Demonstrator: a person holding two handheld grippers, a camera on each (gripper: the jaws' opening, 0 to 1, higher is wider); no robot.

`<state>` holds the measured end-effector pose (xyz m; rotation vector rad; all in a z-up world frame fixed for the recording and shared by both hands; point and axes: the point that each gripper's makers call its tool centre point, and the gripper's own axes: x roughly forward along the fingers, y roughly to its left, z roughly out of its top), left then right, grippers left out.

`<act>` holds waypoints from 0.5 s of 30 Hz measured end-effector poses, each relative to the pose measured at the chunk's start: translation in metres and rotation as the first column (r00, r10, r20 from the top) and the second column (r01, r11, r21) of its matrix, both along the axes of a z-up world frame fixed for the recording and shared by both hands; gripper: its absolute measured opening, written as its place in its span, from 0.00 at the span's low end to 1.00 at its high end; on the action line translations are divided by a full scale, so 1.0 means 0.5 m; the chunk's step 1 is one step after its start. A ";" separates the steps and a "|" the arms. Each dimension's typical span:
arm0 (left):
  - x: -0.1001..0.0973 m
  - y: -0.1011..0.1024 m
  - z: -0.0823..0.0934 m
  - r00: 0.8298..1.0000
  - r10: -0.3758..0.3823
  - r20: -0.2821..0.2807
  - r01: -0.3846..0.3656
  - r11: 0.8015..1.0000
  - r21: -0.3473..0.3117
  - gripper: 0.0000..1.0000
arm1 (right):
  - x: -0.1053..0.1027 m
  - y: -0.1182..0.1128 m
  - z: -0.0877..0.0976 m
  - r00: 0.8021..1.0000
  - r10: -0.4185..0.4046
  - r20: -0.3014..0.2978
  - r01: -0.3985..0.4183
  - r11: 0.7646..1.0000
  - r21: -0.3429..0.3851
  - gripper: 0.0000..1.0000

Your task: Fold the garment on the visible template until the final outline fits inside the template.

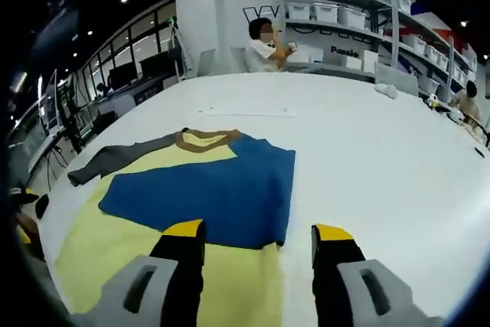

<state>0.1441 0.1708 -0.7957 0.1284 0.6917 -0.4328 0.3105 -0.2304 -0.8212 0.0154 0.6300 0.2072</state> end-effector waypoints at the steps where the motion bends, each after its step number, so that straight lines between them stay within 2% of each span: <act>1: 0.000 -0.001 0.001 1.000 0.002 -0.001 -0.002 1.000 -0.001 0.94 | -0.005 0.012 0.014 1.000 0.023 0.015 -0.023 1.000 0.005 0.65; 7: 0.000 0.000 0.003 1.000 -0.001 -0.003 0.001 1.000 0.003 0.93 | -0.028 0.049 0.050 0.997 0.072 0.018 -0.073 0.997 0.034 0.88; 13: 0.003 0.007 0.003 1.000 0.008 -0.008 -0.008 1.000 -0.001 0.92 | -0.063 0.092 0.074 0.988 0.156 0.010 -0.157 0.987 0.038 0.99; 15: 0.007 0.012 0.004 1.000 0.015 -0.007 -0.015 1.000 -0.002 0.92 | -0.076 0.101 0.074 0.983 0.186 -0.007 -0.186 0.982 0.025 0.99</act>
